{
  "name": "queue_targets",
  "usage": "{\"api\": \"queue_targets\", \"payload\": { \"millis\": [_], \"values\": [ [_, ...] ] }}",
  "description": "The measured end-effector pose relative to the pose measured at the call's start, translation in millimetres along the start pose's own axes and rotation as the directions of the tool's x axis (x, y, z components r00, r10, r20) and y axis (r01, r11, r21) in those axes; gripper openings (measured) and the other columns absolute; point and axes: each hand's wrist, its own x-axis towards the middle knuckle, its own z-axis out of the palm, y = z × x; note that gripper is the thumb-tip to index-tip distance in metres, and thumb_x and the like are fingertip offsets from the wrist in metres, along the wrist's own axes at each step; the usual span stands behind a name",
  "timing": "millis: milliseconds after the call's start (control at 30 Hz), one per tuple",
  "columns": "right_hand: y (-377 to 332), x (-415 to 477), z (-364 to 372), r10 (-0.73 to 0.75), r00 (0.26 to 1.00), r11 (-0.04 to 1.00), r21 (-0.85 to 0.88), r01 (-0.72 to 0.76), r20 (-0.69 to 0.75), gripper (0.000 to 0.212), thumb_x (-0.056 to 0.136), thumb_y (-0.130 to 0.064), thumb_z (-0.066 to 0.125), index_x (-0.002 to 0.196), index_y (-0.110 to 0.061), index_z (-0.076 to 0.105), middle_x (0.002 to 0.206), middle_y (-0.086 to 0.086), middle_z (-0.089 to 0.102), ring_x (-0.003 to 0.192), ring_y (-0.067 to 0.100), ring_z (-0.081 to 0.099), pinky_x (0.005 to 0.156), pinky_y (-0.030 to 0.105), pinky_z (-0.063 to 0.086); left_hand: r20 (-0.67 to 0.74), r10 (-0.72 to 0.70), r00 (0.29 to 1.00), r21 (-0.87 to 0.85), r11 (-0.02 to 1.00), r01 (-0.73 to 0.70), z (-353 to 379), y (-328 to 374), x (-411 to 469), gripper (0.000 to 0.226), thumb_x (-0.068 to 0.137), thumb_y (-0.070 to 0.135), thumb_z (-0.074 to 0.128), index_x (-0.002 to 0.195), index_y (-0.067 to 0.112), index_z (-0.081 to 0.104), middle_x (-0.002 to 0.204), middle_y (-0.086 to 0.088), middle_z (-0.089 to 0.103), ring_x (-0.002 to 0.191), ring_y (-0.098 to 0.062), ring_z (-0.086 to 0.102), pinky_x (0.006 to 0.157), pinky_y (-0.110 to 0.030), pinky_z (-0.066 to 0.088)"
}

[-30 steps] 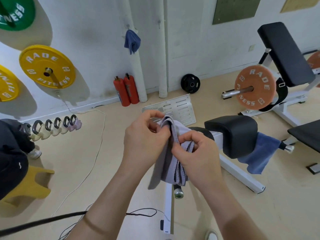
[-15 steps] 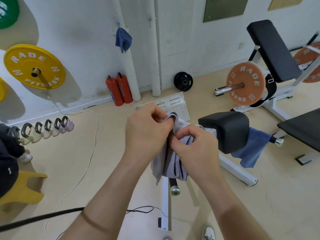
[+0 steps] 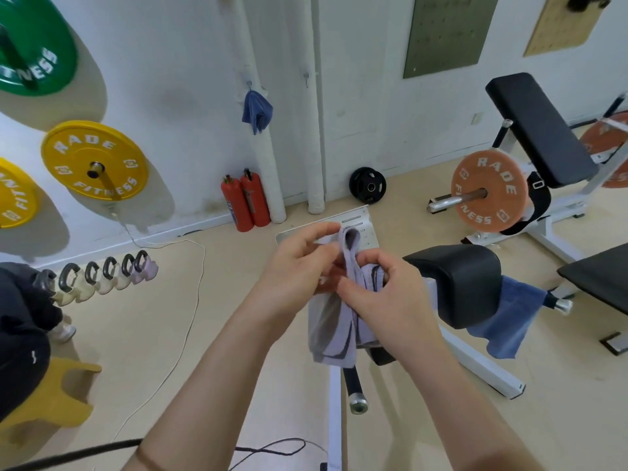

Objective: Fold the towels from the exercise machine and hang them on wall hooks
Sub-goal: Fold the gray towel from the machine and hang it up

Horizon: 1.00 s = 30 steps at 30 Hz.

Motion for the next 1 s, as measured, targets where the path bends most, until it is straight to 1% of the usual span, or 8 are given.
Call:
{"api": "queue_targets", "payload": {
  "millis": [100,200,367,533,633,767,834,1000],
  "values": [
    [-10.6,17.8,-8.2,0.000,0.998,0.999,0.050,-0.003,0.061,0.009,0.078,-0.018,0.071,0.079,-0.023,0.063,0.062,-0.010,0.055,0.057,0.006,0.047,0.054,0.019,0.038,-0.011,0.181,0.983,0.177,0.968,-0.176,-19.2,4.1,-1.2,0.045,0.089,-0.002,0.056,0.126,0.022,0.057,0.094,0.002,0.066,0.085,-0.008,0.064,0.072,-0.018,0.051],
    [-31.8,36.8,-23.4,-0.031,0.970,0.992,0.123,0.002,0.240,0.015,0.079,-0.006,0.062,0.075,-0.020,0.064,0.063,-0.002,0.054,0.058,0.012,0.045,0.054,0.024,0.037,0.004,0.333,0.943,0.460,0.837,-0.297,-36.8,25.3,-0.5,0.056,0.080,0.016,0.073,0.127,0.040,0.052,0.113,0.021,0.058,0.106,0.007,0.053,0.088,-0.012,0.046],
    [-73.8,63.2,-38.9,-0.203,0.850,0.979,0.119,0.166,0.486,0.011,0.079,-0.002,0.058,0.077,-0.011,0.065,0.063,0.002,0.053,0.060,0.012,0.045,0.055,0.023,0.034,0.114,0.319,0.941,0.427,0.840,-0.336,-44.2,67.9,7.2,0.022,0.071,0.035,0.081,0.087,0.025,0.069,0.081,0.006,0.068,0.078,-0.005,0.062,0.068,-0.022,0.048],
    [-102.6,84.8,-46.5,-0.312,0.786,0.923,-0.028,0.385,0.533,0.019,0.078,-0.008,0.060,0.071,-0.024,0.066,0.059,-0.006,0.049,0.056,0.006,0.042,0.057,0.023,0.035,0.244,0.203,0.948,0.247,0.933,-0.263,-63.4,85.4,14.2,0.036,0.076,0.034,0.078,0.099,0.008,0.070,0.101,-0.014,0.071,0.097,-0.027,0.067,0.088,-0.039,0.052],
    [-115.7,93.1,-42.0,-0.300,0.725,0.900,-0.069,0.431,0.620,0.014,0.079,-0.012,0.060,0.080,-0.024,0.067,0.069,0.001,0.055,0.063,0.008,0.048,0.061,0.026,0.040,0.308,0.153,0.939,0.189,0.958,-0.218,-78.9,88.8,19.9,0.046,0.061,0.043,0.086,0.089,0.009,0.073,0.091,-0.012,0.071,0.088,-0.022,0.067,0.080,-0.032,0.053],
    [-128.9,115.8,-26.6,-0.200,0.638,0.883,-0.145,0.447,0.744,0.015,0.082,-0.029,0.069,0.093,-0.020,0.066,0.092,0.004,0.065,0.085,0.020,0.062,0.078,0.036,0.052,0.135,0.259,0.956,0.214,0.935,-0.283,-102.3,91.1,34.6,0.042,0.062,0.037,0.085,0.090,0.007,0.074,0.093,-0.017,0.072,0.089,-0.034,0.068,0.081,-0.044,0.055],
    [-126.3,130.6,-13.0,-0.075,0.624,0.861,-0.266,0.435,0.778,0.025,0.080,-0.040,0.071,0.095,-0.021,0.066,0.092,-0.003,0.068,0.086,0.015,0.066,0.081,0.036,0.056,0.012,0.340,0.941,0.211,0.918,-0.334,-119.6,93.1,44.5,0.030,0.064,0.032,0.086,0.080,0.010,0.073,0.082,-0.010,0.070,0.078,-0.025,0.067,0.072,-0.036,0.053],
    [-127.3,165.3,53.3,-0.171,0.778,0.948,-0.114,0.296,0.604,0.020,0.083,-0.034,0.073,0.070,-0.020,0.067,0.065,-0.014,0.060,0.064,0.003,0.058,0.063,0.019,0.044,-0.247,0.387,0.888,0.075,0.922,-0.381,-189.8,84.2,80.1,0.030,0.065,0.031,0.076,0.076,0.004,0.069,0.072,-0.006,0.067,0.066,-0.014,0.061,0.061,-0.026,0.049]
  ]
}}
